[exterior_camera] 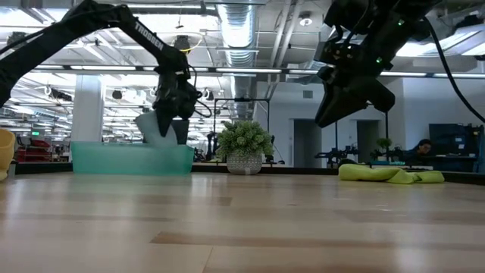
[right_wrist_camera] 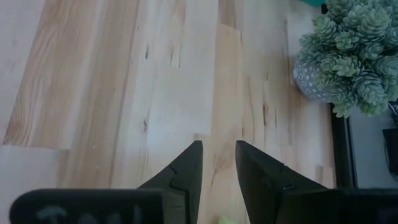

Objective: Fold microfiber towels
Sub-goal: Put the folded blue microfiber cloth into the blue bin

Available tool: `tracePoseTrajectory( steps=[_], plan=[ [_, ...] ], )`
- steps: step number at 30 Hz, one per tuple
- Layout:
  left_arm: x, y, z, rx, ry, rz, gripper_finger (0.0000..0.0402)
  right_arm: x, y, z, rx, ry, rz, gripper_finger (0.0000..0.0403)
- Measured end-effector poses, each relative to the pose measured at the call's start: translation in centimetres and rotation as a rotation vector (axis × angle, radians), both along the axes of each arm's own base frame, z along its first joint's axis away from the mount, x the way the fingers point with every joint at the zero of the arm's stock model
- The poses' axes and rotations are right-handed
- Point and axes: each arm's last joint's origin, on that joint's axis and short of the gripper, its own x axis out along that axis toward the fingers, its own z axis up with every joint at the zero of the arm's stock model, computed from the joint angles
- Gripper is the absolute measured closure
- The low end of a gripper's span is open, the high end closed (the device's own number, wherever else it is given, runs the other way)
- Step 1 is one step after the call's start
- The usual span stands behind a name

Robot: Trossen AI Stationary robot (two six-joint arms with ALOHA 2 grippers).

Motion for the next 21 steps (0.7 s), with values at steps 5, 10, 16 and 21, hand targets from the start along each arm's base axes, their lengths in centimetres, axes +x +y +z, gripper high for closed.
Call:
tracePoseTrajectory(
  steps=[5, 10, 16, 21],
  plan=[
    [-1.1, 0.6, -0.1, 0.041, 0.096, 0.059, 0.0393, 0.0, 0.0, 0.0, 0.003, -0.001, -0.003, 0.0285],
    [-2.3, 1.3, -0.1, 0.056, 0.157, 0.163, 0.0393, 0.0, 0.0, 0.0, 0.014, -0.002, 0.0, 0.0285],
    [-2.3, 1.0, 0.8, 0.007, 0.056, 0.223, 0.0393, 0.0, 0.2, 0.0, 0.064, -0.003, 0.048, 0.0285],
    [-0.7, 0.4, 3.9, 0.065, -0.06, 0.195, 0.0393, 0.0, 0.2, 0.0, 0.064, -0.003, 0.05, 0.0285]
  ],
)
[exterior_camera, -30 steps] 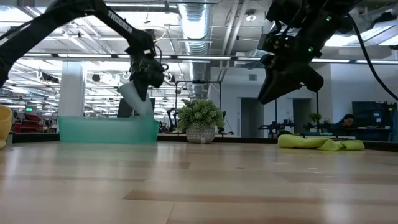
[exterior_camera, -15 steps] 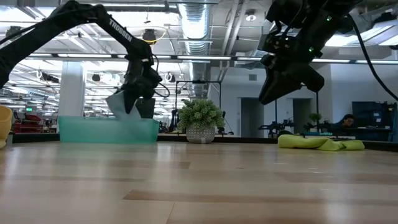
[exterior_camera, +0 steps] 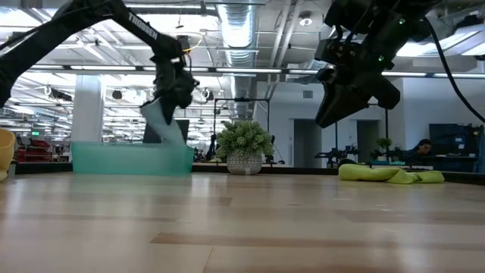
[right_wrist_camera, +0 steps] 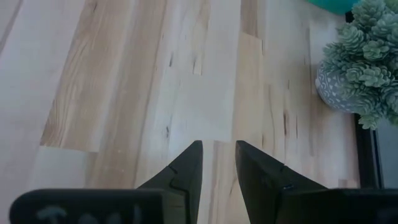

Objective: Fold microfiber towels
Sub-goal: Put the folded blue microfiber cloth into the blue bin

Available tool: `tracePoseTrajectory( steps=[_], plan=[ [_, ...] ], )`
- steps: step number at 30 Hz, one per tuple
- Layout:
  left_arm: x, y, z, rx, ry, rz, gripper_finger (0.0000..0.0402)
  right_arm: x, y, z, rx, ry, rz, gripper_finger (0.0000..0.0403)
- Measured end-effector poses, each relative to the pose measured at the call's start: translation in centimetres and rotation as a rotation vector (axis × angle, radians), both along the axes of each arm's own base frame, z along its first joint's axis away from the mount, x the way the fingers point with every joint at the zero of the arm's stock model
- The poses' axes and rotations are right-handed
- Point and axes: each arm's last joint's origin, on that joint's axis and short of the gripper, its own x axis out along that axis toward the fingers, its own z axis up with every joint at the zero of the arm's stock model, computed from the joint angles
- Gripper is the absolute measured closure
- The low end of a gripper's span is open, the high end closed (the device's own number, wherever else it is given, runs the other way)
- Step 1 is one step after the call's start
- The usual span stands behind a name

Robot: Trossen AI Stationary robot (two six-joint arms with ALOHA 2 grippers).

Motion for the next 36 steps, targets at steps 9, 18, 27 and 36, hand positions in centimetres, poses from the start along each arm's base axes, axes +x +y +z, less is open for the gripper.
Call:
tracePoseTrajectory(
  steps=[9, 18, 27, 36],
  plan=[
    [2.8, -1.1, 3.8, 0.132, -0.207, -0.253, 0.0393, 0.0, 0.0, 0.0, 0.004, -0.001, -0.005, 0.0285],
    [2.0, -1.1, 1.1, 0.059, -0.111, -0.247, 0.0393, 0.0, 0.0, 0.0, 0.001, -0.001, -0.002, 0.0285],
    [2.9, -2.4, 6.8, 0.18, -0.309, -0.26, 0.0393, 0.0, 0.0, 0.0, 0.001, -0.003, -0.001, 0.0285],
    [4.5, -3.7, 9.4, 0.275, -0.451, -0.422, 0.0393, 0.0, 0.0, 0.0, 0.003, -0.005, -0.005, 0.0285]
  ],
)
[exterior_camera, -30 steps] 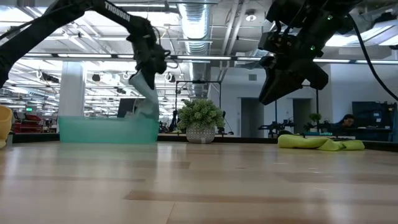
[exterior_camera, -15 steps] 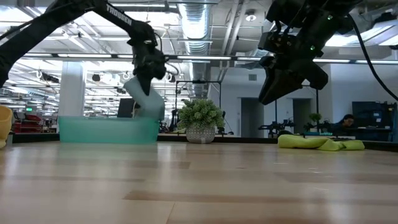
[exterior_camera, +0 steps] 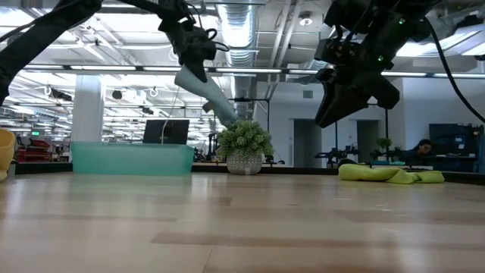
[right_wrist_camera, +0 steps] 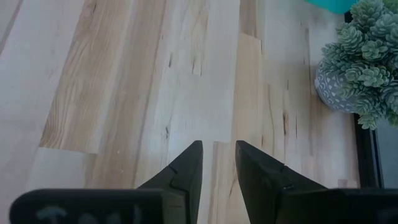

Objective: Fold microfiber towels
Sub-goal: Put the folded blue microfiber cloth into the blue bin

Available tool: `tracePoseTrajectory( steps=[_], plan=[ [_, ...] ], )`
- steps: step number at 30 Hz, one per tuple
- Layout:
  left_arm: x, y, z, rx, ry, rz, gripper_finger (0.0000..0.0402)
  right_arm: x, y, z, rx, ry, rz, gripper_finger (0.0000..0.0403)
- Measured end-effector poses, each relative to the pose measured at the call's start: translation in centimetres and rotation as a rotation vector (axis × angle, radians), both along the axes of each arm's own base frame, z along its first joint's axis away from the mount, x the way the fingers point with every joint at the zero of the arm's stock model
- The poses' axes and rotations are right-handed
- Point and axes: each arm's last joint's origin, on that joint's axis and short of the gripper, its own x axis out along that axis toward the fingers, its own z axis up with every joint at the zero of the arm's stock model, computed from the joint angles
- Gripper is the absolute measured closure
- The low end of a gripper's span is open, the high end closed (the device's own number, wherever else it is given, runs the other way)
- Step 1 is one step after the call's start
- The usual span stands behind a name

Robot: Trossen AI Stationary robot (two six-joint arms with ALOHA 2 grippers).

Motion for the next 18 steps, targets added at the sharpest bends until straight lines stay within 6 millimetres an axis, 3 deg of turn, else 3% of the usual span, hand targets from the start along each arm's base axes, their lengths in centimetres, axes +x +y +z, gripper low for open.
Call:
tracePoseTrajectory(
  steps=[7, 18],
  plan=[
    [-0.2, 0.3, -0.4, 0.067, 0.026, -0.079, 0.0393, 0.0, 0.0, 0.0, 0.0, -0.006, -0.001, 0.0285],
    [-0.7, 0.7, -4.8, 0.067, 0.285, -0.109, 0.0393, 0.0, 0.0, 0.0, 0.002, 0.004, -0.003, 0.0285]
  ],
)
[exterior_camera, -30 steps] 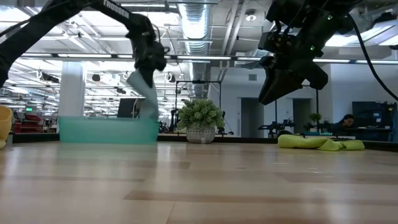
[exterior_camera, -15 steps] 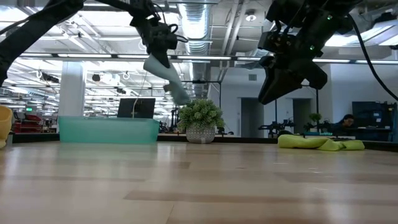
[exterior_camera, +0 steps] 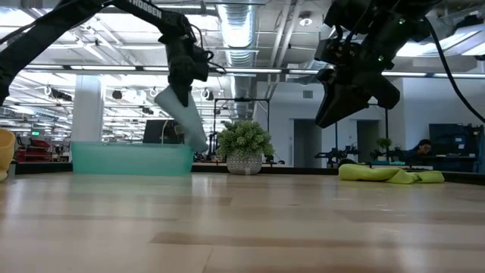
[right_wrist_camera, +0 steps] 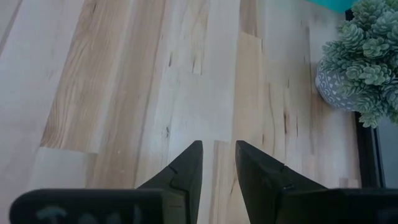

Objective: Fold microfiber towels
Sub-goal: Put the folded blue microfiber cloth into the blue bin

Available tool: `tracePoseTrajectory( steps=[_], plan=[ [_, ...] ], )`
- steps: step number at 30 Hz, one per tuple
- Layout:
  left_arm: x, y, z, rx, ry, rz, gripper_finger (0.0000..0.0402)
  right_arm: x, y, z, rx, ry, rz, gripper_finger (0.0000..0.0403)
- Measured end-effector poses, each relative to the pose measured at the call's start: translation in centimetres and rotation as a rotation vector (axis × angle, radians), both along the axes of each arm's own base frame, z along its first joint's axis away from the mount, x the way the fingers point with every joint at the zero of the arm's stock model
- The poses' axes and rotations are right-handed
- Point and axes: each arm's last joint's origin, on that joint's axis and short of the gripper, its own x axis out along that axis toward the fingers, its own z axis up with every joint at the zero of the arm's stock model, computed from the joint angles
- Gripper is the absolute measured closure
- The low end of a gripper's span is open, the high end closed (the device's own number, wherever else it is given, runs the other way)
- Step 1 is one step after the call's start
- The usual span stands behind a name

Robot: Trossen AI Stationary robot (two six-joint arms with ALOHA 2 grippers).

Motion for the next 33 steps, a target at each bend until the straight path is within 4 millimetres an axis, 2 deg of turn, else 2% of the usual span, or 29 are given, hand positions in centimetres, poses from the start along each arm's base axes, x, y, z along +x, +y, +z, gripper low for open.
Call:
tracePoseTrajectory(
  steps=[7, 15, 23, 33],
  plan=[
    [-0.7, -0.3, -1.2, -0.019, 0.072, 0.01, 0.0393, 0.0, 0.0, 0.0, 0.004, -0.001, -0.005, 0.0285],
    [-2.7, 0.1, -4.8, -0.092, 0.225, 0.051, 0.0393, 0.0, 0.0, 0.0, 0.006, 0.003, -0.007, 0.0285],
    [-5.2, 0.5, -7.5, -0.171, 0.34, 0.13, 0.0393, -0.1, 0.0, 0.0, 0.009, 0.004, -0.006, 0.0285],
    [-6.1, -0.1, -12.0, -0.16, 0.413, 0.067, 0.0393, 0.0, 0.0, 0.0, 0.009, 0.004, -0.007, 0.0285]
  ],
)
